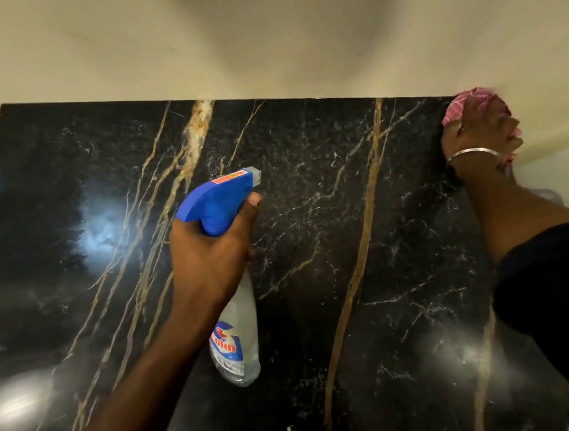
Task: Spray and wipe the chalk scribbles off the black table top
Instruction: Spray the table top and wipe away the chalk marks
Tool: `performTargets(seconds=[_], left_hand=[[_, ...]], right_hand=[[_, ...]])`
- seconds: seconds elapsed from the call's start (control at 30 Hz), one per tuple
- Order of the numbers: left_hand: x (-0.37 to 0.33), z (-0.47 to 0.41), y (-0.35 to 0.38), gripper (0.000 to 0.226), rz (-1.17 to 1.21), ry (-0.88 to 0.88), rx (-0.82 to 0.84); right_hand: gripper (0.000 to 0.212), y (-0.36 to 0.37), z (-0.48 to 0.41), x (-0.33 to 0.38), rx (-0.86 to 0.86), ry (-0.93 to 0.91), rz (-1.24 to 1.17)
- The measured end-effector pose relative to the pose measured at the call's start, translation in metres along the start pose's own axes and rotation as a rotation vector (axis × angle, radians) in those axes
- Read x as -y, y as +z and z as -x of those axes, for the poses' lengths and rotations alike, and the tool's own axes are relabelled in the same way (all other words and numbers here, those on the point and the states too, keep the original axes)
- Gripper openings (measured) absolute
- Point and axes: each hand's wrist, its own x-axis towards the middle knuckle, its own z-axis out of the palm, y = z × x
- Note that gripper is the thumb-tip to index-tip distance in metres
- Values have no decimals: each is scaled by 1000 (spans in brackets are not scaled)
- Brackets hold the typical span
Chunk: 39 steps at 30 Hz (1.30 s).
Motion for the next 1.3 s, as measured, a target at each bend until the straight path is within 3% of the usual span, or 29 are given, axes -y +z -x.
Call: performTargets(seconds=[0.5, 0.8, 0.97, 1.17, 1.3], left_hand=[[16, -32, -109, 25, 46, 2, -16], [50, -52, -215, 23, 26, -22, -129], [69, -55, -268, 19, 17, -40, -204], [89, -52, -311, 27, 12, -79, -281], [96, -45, -328, 27, 55, -125, -305]], right_hand=[[62, 5, 136, 219, 18, -123, -51], [60, 8, 267, 428, 93, -464, -96], [58, 6, 326, 537, 97, -783, -17], [58, 12, 340, 573, 96, -769, 5], [55, 8, 356, 566, 92, -904, 35]])
